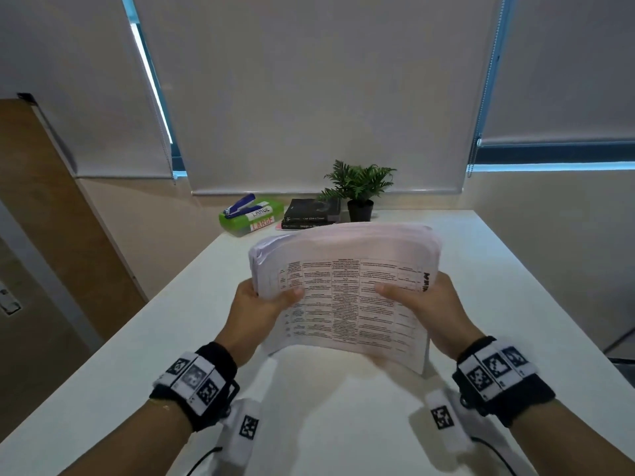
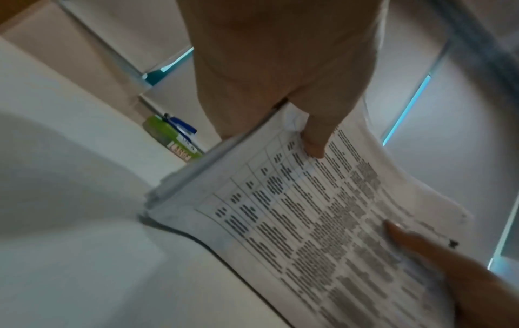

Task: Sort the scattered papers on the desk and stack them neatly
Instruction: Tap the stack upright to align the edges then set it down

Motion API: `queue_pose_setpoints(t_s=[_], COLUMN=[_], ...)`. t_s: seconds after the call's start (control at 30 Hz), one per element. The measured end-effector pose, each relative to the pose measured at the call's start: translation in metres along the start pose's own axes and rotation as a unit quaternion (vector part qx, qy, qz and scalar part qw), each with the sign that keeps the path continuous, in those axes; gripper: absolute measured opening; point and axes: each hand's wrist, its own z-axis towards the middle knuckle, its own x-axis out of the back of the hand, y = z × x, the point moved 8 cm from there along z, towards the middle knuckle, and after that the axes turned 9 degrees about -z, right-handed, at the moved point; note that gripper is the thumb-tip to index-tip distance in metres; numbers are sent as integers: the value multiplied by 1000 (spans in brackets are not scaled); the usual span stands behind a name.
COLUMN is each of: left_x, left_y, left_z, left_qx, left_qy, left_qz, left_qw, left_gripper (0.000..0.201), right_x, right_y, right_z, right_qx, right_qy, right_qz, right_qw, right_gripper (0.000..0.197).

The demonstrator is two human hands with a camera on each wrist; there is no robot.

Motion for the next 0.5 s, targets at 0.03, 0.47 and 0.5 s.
queue_pose_setpoints(t_s=[0.03, 0.47, 0.5], left_x=[0, 8, 6], left_y=[2, 30, 41], left_z=[2, 4, 3], left_qx=[-11, -101, -140], left_qy=[15, 31, 30], left_qz=[-10, 63, 77], left_qw=[1000, 992, 987], left_gripper=[26, 53, 65], right_x=[2, 11, 12], right_y=[-1, -17, -25], right_z=[1, -3, -4], right_qx=[7, 63, 81], right_qy=[23, 75, 82], right_qz=[12, -25, -25], right_qw=[1000, 995, 993], right_gripper=[34, 40, 43])
